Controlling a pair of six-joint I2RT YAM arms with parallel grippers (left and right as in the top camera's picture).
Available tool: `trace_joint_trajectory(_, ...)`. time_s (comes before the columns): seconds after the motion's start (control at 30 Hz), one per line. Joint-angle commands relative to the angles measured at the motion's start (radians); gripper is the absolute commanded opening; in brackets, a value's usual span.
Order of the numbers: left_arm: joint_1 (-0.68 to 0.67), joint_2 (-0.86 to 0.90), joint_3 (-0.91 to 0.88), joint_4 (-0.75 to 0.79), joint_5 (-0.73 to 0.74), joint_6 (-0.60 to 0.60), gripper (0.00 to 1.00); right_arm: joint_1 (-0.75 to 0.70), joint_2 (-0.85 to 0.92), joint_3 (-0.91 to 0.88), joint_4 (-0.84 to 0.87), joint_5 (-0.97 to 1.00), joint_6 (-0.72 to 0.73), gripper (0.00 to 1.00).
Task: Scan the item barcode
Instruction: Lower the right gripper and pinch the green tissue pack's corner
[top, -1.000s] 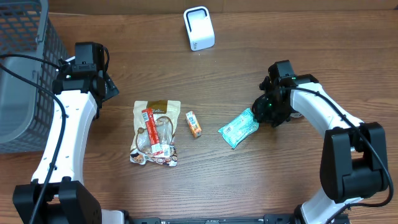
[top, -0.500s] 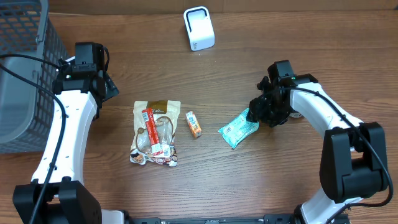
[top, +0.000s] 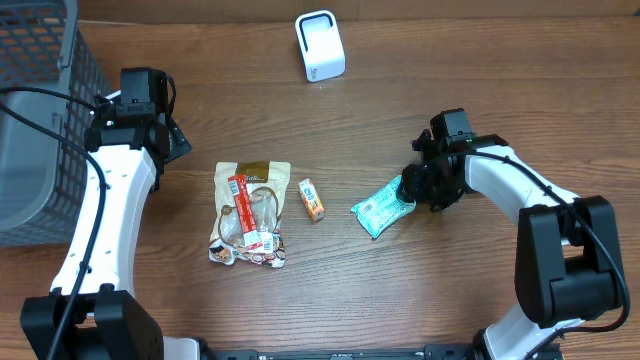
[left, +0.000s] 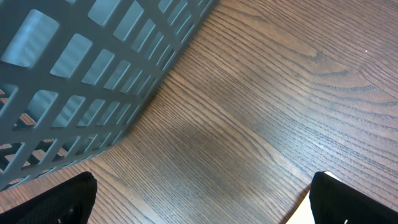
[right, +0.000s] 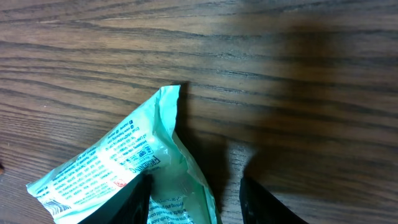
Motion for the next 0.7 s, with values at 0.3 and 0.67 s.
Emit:
trace_joint_trajectory(0.3,-0.003,0.004,0.016,0.002,-0.013,0.019,1.00,-0.002,0.003,0.025,-0.061,-0.063,-0.013,0.44)
trace_joint_trajectory(0.67,-0.003,0.004,0.016,0.002,-0.013,0.019,1.00,-0.001,0.003,0.121,-0.205,-0.090,-0.031,0.56)
